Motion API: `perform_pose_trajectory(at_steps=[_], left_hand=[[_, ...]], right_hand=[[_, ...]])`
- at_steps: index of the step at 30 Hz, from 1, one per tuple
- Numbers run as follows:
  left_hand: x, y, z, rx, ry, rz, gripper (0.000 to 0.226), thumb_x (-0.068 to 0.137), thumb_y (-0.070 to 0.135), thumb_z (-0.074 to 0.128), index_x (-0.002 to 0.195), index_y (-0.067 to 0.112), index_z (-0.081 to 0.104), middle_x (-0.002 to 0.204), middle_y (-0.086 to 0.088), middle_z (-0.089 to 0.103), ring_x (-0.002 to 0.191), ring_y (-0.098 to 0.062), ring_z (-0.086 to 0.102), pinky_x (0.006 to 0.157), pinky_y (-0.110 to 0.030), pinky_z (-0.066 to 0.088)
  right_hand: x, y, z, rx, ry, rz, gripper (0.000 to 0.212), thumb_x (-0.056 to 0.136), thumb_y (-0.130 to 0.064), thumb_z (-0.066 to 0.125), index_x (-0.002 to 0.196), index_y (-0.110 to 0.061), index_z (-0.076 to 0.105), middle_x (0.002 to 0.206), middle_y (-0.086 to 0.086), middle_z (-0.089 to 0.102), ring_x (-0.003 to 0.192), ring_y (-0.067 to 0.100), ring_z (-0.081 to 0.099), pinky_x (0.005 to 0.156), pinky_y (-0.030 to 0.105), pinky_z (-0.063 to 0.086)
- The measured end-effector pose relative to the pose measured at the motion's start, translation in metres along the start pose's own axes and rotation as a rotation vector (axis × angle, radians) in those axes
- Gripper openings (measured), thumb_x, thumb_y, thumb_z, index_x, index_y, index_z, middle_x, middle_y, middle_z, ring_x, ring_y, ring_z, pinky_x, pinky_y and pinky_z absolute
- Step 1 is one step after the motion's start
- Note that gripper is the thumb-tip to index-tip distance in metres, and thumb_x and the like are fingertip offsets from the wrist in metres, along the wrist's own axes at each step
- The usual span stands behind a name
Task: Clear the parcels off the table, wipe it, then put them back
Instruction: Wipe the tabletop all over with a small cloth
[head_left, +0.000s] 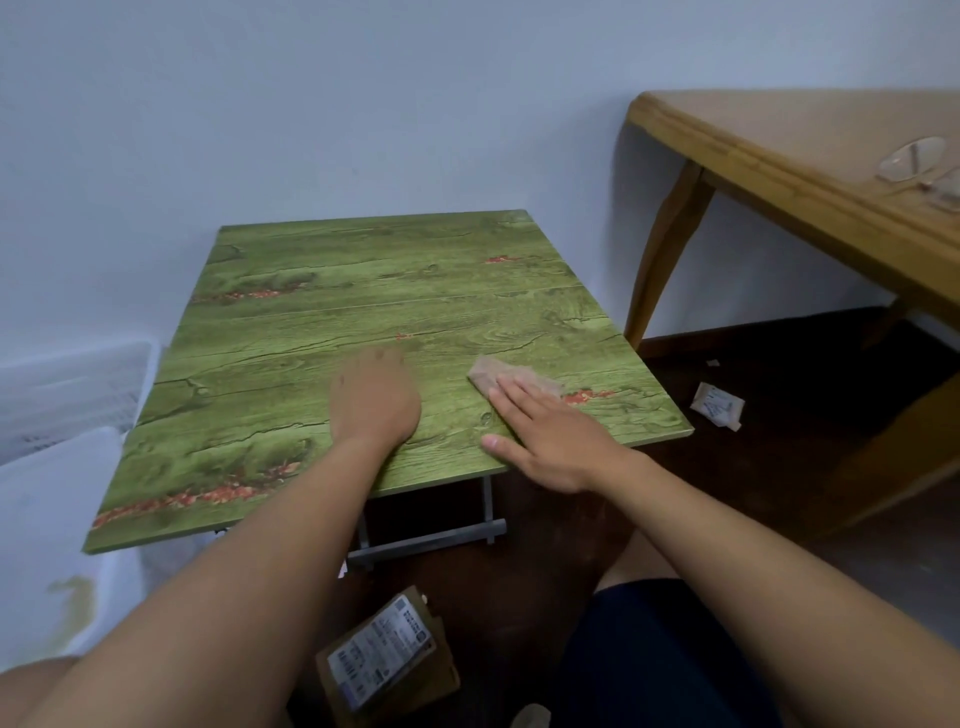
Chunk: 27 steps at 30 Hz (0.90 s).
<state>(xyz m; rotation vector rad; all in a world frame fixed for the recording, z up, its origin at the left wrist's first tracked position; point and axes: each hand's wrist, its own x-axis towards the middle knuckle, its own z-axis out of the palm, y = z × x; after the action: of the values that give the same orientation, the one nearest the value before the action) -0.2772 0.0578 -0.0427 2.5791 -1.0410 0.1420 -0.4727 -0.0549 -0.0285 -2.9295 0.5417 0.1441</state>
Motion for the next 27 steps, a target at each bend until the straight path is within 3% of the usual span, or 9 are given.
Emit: perform_pose_trajectory(at_steps=[3,6,10,13,16,21,24,27], left_hand=[[0.000,-0.001,-0.001,-0.007,-0.010,0.004,0.038,0.097,0.025,0.036,0.129,0.015,0.054,0.136,-0.009,0.050,0.124,-0.030,0.043,0.103,-0.042,0.033],[-0.001,0.000,-0.002,-0.006,-0.010,-0.001,0.038,0.097,0.026,0.036,0.128,0.016,0.054,0.135,-0.009,0.050,0.124,-0.030,0.043,0.102,-0.043,0.033],[-0.002,0.002,-0.003,0.003,-0.010,-0.002,0.037,0.097,0.027,0.036,0.127,0.014,0.055,0.133,-0.010,0.051,0.122,-0.031,0.044,0.101,-0.043,0.034],[-0.002,0.002,-0.003,0.009,-0.007,-0.002,0.036,0.097,0.026,0.036,0.125,0.014,0.055,0.131,-0.011,0.052,0.121,-0.031,0.044,0.100,-0.043,0.034],[-0.002,0.002,-0.003,0.010,-0.011,0.001,0.037,0.097,0.025,0.036,0.126,0.013,0.055,0.132,-0.012,0.051,0.121,-0.032,0.044,0.100,-0.043,0.034],[-0.002,0.001,-0.003,0.007,-0.019,0.007,0.038,0.095,0.021,0.037,0.128,0.012,0.054,0.134,-0.012,0.050,0.122,-0.033,0.043,0.101,-0.043,0.033],[-0.003,0.000,-0.004,-0.002,-0.011,0.012,0.038,0.095,0.021,0.039,0.127,0.013,0.055,0.134,-0.012,0.051,0.122,-0.033,0.043,0.100,-0.043,0.033],[-0.004,0.001,-0.005,-0.010,-0.015,0.024,0.038,0.096,0.021,0.038,0.129,0.013,0.055,0.135,-0.012,0.051,0.122,-0.033,0.044,0.100,-0.042,0.033]], right_hand=[[-0.007,0.022,-0.001,0.032,0.012,0.077,0.067,0.095,-0.067,0.015,0.145,-0.041,-0.020,0.162,-0.003,-0.010,0.148,0.014,-0.009,0.118,0.039,0.001],[-0.020,0.062,-0.001,0.100,0.084,0.250,0.076,0.088,-0.075,0.010,0.152,-0.040,-0.013,0.162,-0.002,-0.009,0.149,0.020,-0.007,0.120,0.050,0.008],[-0.037,0.095,-0.001,0.157,0.102,0.475,0.080,0.091,-0.072,0.014,0.155,-0.028,-0.007,0.164,0.005,-0.007,0.150,0.021,-0.008,0.120,0.042,0.004],[-0.033,0.075,0.001,0.134,0.081,0.549,0.081,0.095,-0.068,0.012,0.156,-0.018,-0.007,0.163,0.011,-0.006,0.150,0.026,-0.007,0.121,0.043,0.003],[-0.026,0.032,0.004,0.102,0.048,0.460,0.077,0.096,-0.064,0.007,0.155,-0.016,-0.010,0.162,0.011,-0.008,0.149,0.026,-0.006,0.118,0.040,0.002],[-0.016,-0.036,0.014,0.011,0.036,0.126,0.071,0.101,-0.056,0.014,0.155,-0.017,-0.010,0.162,0.008,-0.011,0.149,0.021,-0.011,0.111,0.031,-0.010],[-0.018,-0.042,0.018,0.019,0.046,0.002,0.067,0.102,-0.052,0.019,0.156,-0.018,-0.004,0.163,0.005,-0.006,0.149,0.017,-0.008,0.120,0.032,-0.004],[-0.025,-0.021,0.016,0.040,0.077,0.001,0.063,0.102,-0.052,0.019,0.156,-0.027,-0.004,0.163,0.000,-0.003,0.149,0.013,-0.005,0.122,0.037,0.006]])
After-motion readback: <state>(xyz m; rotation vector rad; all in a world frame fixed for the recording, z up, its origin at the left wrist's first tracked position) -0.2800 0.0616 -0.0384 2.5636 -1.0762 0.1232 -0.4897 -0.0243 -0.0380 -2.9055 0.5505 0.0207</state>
